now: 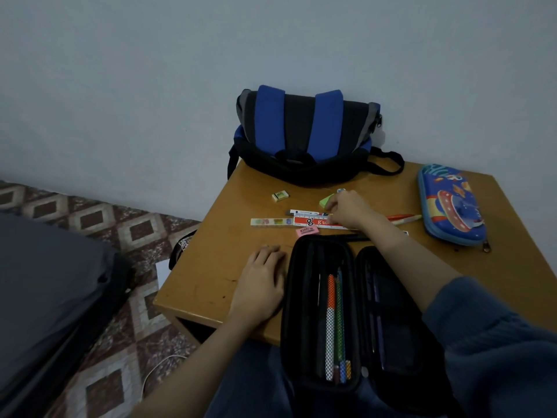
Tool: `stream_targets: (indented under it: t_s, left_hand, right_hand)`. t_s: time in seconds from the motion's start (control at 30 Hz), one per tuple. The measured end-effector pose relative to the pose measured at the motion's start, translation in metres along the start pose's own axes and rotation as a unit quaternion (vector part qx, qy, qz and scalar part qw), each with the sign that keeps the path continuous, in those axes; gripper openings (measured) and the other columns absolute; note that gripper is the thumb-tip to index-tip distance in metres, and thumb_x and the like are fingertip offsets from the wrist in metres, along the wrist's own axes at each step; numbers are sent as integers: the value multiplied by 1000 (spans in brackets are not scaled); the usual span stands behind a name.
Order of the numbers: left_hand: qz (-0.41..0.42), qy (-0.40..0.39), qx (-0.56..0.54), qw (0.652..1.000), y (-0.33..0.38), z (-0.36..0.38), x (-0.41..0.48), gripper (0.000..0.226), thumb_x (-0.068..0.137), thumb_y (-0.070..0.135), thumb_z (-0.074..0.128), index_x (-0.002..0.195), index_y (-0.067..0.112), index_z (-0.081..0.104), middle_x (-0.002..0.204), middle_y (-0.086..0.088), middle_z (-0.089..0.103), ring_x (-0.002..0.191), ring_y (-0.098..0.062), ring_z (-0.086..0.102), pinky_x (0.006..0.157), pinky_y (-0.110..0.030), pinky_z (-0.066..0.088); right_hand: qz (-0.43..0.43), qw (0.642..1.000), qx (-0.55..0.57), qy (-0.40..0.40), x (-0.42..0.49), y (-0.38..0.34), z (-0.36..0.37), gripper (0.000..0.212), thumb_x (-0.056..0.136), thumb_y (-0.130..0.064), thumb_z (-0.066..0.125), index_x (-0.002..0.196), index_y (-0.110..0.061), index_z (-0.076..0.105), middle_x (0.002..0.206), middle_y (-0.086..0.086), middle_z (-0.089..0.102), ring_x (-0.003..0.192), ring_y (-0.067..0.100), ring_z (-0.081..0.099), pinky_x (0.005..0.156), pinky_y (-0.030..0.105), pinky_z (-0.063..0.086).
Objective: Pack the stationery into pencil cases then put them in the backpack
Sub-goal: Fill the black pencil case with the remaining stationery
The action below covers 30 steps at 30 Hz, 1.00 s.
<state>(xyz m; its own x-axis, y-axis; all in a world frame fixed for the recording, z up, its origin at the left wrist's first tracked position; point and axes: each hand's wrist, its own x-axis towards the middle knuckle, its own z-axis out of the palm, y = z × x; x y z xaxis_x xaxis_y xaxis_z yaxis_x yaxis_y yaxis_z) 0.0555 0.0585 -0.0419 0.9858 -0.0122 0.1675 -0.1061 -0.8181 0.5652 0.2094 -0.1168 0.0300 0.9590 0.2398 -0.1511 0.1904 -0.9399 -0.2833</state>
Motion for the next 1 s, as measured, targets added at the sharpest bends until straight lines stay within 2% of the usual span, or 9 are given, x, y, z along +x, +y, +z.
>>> stream_targets:
  t_s: [0.13, 0.27, 0.37, 0.6, 0.87, 0.93, 1.0]
  left_hand:
    - [4, 4, 5, 1000, 1, -1, 0, 40, 95, 21, 46, 134, 16, 46, 143, 6, 40, 134, -10, 26, 113, -26, 24]
    - [4, 3, 7, 1000, 2, -2, -1, 40, 95, 20, 45, 135, 16, 46, 143, 6, 40, 135, -10, 25, 113, -26, 23]
    - [3, 1, 8, 1000, 3, -3, -1, 40, 95, 21, 45, 135, 17, 45, 144, 6, 38, 135, -10, 24, 112, -24, 20]
    - [2, 0, 9, 1000, 4, -4, -1, 39, 95, 21, 45, 134, 17, 46, 144, 6, 39, 135, -9, 24, 112, -25, 21]
    - [0, 1, 3, 1000, 5, -4, -1, 39, 95, 22, 46, 133, 17, 47, 142, 6, 41, 134, -10, 27, 112, -27, 26]
    - [0, 4, 5, 1000, 3, -3, -1, 39, 95, 22, 46, 133, 16, 48, 142, 5, 42, 133, -11, 28, 113, -29, 27]
    - [4, 5, 7, 1000, 3, -2, -1, 39, 95, 21, 46, 133, 15, 48, 141, 4, 43, 133, -12, 29, 113, -29, 28]
  right_hand:
    - [-4, 999, 12, -32, 0, -3, 0, 32, 74, -16, 76, 105, -10, 65, 116, 9, 61, 108, 23, 55, 91, 34, 47]
    - [1, 999, 3, -40, -2, -6, -2, 23, 76, -17, 74, 95, -6, 65, 103, 9, 65, 94, 21, 56, 85, 34, 49]
    - [1, 999, -20, -43, -1, -9, -2, 19, 77, -17, 73, 91, -6, 65, 101, 10, 65, 92, 22, 58, 80, 34, 49]
    - [-1, 998, -63, -7, -1, -11, -4, 35, 76, -18, 73, 105, -6, 57, 114, 13, 58, 105, 28, 53, 72, 29, 39]
    - [3, 999, -37, 13, -1, 2, -6, 39, 78, -12, 69, 116, -11, 61, 120, 10, 58, 107, 26, 54, 81, 32, 46]
    - [6, 999, -28, 23, -4, 6, -12, 34, 81, -7, 62, 115, -10, 62, 117, 11, 60, 105, 27, 56, 81, 33, 47]
    - [11, 998, -50, 32, -9, 14, -21, 21, 84, -8, 57, 103, -8, 65, 107, 11, 62, 95, 26, 57, 74, 33, 46]
